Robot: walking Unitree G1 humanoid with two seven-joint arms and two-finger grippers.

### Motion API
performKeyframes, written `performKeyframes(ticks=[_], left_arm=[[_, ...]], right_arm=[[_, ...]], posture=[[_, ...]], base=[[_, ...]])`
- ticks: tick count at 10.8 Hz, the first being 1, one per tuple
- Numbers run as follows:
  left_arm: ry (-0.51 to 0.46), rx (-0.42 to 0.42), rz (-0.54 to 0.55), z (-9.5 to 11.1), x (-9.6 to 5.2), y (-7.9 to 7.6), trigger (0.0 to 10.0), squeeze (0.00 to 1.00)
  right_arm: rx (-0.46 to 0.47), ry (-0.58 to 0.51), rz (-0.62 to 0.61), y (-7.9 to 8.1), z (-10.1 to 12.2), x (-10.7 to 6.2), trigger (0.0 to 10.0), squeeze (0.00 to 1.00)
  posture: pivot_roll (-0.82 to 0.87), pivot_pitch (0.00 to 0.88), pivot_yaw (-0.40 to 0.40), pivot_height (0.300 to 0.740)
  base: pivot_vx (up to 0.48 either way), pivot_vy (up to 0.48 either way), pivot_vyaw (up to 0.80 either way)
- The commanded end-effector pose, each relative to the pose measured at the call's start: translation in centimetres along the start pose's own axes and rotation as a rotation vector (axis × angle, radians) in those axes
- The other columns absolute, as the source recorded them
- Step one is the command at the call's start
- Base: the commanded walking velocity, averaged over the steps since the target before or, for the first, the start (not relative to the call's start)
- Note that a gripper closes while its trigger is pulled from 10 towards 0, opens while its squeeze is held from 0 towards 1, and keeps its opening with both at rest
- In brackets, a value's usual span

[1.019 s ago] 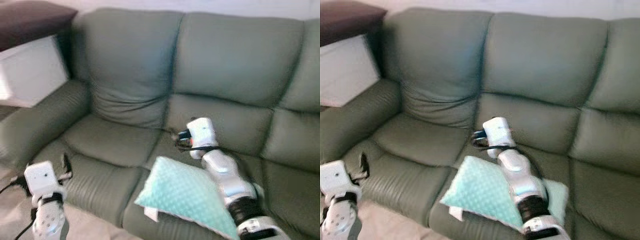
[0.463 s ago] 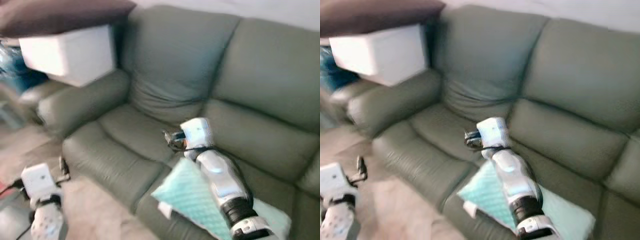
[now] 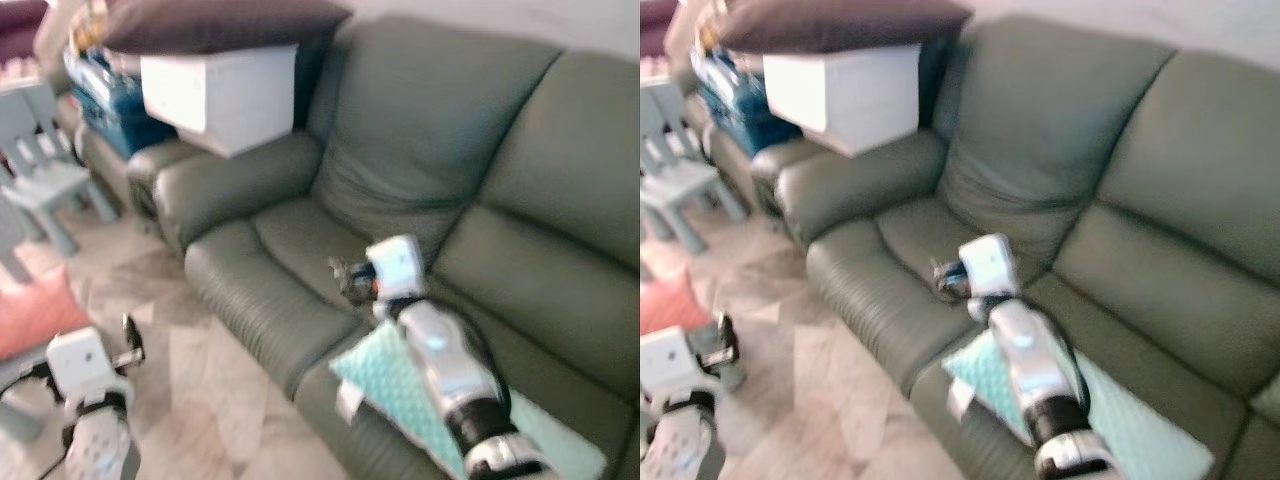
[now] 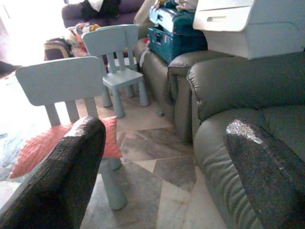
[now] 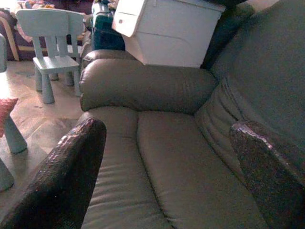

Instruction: Move the pillow to the sofa

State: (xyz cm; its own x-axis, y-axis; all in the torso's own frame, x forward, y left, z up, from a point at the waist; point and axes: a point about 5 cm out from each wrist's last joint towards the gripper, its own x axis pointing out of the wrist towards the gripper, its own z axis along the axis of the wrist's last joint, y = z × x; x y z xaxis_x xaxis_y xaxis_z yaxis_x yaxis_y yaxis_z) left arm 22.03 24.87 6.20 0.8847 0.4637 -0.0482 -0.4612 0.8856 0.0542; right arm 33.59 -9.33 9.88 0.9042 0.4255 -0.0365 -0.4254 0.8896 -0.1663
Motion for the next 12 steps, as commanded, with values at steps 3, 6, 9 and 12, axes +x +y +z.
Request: performKeyframes(ticks=[3, 6, 9, 12], left_arm=[[-0.001, -0.011, -0.007, 0.19, 0.06, -0.08, 10.0, 0.0], [0.009, -0.011, -0.014, 0.11, 0.08, -0.01, 10.0, 0.0], [0.012, -0.009, -0.022, 0.09, 0.1, -0.16, 10.0, 0.0], [0.012, -0.009, -0.027, 0.29, 0.28, -0.3, 10.0, 0.0]], right_arm=[[-0.003, -0.011, -0.013, -0.5, 0.37, 0.06, 10.0, 0.0], [0.004, -0.01, -0.013, -0.33, 0.37, 0.1, 10.0, 0.0], [0.009, -0.011, -0.017, -0.26, 0.34, 0.11, 10.0, 0.0], [0.014, -0.011, -0.019, -0.22, 0.35, 0.14, 10.0, 0.0]], posture=[[-0.13, 0.0, 0.038, 0.74], [-0.13, 0.0, 0.043, 0.74], [-0.13, 0.0, 0.048, 0.74], [-0.13, 0.0, 0.052, 0.74]], base=[[0.0, 0.117, 0.0], [-0.082, 0.417, 0.0], [-0.08, 0.42, 0.0], [-0.16, 0.42, 0.0]])
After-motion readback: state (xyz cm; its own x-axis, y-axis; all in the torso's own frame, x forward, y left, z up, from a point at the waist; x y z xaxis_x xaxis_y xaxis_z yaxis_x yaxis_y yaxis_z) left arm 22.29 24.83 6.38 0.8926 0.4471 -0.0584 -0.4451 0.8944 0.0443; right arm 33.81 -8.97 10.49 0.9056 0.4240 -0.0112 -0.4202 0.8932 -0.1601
